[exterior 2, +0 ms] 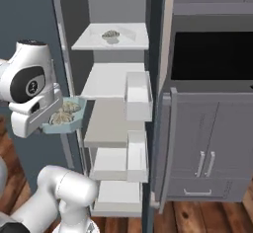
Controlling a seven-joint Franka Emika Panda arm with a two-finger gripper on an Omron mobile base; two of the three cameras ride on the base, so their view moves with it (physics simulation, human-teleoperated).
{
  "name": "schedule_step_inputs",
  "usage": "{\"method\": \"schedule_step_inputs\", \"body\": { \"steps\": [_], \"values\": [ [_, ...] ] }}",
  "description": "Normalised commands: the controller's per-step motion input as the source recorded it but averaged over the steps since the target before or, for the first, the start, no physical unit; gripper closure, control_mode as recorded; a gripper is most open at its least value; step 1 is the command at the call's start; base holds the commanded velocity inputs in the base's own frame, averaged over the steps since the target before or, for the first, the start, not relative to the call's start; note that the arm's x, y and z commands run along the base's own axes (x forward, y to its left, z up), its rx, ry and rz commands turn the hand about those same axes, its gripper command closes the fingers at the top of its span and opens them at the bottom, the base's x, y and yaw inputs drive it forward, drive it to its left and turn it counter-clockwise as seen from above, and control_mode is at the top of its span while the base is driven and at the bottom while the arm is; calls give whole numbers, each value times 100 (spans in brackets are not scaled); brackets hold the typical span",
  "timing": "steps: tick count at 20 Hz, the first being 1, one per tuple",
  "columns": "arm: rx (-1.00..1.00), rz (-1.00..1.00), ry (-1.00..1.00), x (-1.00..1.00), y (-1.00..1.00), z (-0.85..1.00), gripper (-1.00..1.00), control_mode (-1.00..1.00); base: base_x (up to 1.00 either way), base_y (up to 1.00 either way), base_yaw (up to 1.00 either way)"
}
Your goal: Place two dumplings into each of the tupperware containers and then place the containers in the fridge.
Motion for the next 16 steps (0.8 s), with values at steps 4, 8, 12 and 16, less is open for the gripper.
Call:
{"method": "schedule_step_inputs", "body": {
  "steps": [4, 8, 12, 16],
  "values": [
    [0, 0, 0, 0, 0, 0, 100, 100, 21, 20, -32],
    [0, 0, 0, 0, 0, 0, 100, 100, 27, 19, -12],
    [0, 0, 0, 0, 0, 0, 100, 100, 41, 0, 2],
    [0, 0, 0, 0, 0, 0, 100, 100, 60, -5, 15]
  ]
}}
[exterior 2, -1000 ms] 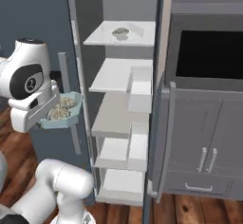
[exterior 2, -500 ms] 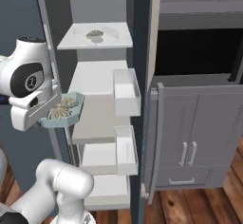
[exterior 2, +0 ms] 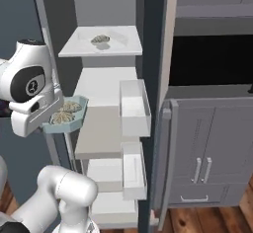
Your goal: Place two dumplings into each of the tupperware containers and then place the containers in the fridge.
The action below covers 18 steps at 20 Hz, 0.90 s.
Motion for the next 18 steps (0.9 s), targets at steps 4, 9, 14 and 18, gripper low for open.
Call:
{"method": "schedule_step_inputs", "body": {
  "steps": [4, 9, 14, 18],
  "values": [
    [0, 0, 0, 0, 0, 0, 100, 100, 49, -33, 20],
    [0, 0, 0, 0, 0, 0, 100, 100, 12, -43, 23],
    [0, 0, 0, 0, 0, 0, 100, 100, 18, -3, 13],
    [0, 0, 0, 0, 0, 0, 100, 100, 26, -2, 12]
  ]
}}
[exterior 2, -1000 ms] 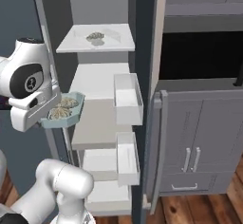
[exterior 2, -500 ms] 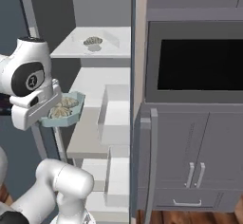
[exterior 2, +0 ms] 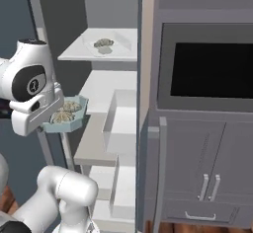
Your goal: Place two dumplings into each of the tupperware containers and then place the containers in the fridge.
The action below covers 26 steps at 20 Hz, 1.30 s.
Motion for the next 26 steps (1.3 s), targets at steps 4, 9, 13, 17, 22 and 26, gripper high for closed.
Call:
{"method": "schedule_step_inputs", "body": {
  "steps": [4, 9, 13, 17, 22, 26],
  "values": [
    [0, 0, 0, 0, 0, 0, 100, 100, 34, 0, 10],
    [0, 1, 0, 8, 0, -3, 100, -100, 32, 0, 5],
    [1, 6, -13, 25, -18, -46, 100, -100, 0, 0, 0],
    [0, 4, -22, 22, -21, -61, 100, -100, 0, 0, 0],
    [2, 5, -17, 39, -8, -27, 100, -100, 0, 0, 0],
    [2, 4, -16, 54, -5, -24, 100, -100, 0, 0, 0]
  ]
}}
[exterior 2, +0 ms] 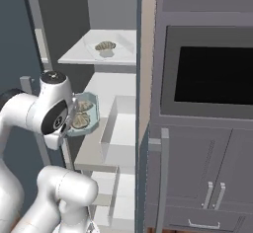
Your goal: Place two dumplings into each of the tupperware containers and then place the containers in the fridge.
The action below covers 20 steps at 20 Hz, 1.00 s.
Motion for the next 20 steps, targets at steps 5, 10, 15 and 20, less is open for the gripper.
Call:
{"method": "schedule_step_inputs", "body": {
  "steps": [5, 10, 15, 20],
  "values": [
    [6, 3, 2, 59, -11, -5, 100, -100, 0, 0, 0],
    [5, 2, 4, 58, -18, -6, 100, -100, 0, 0, 0],
    [1, 3, -9, 57, -16, -29, 100, -100, 0, 0, 0],
    [1, 1, -14, 57, -7, -32, 100, -100, 0, 0, 0]
  ]
}}
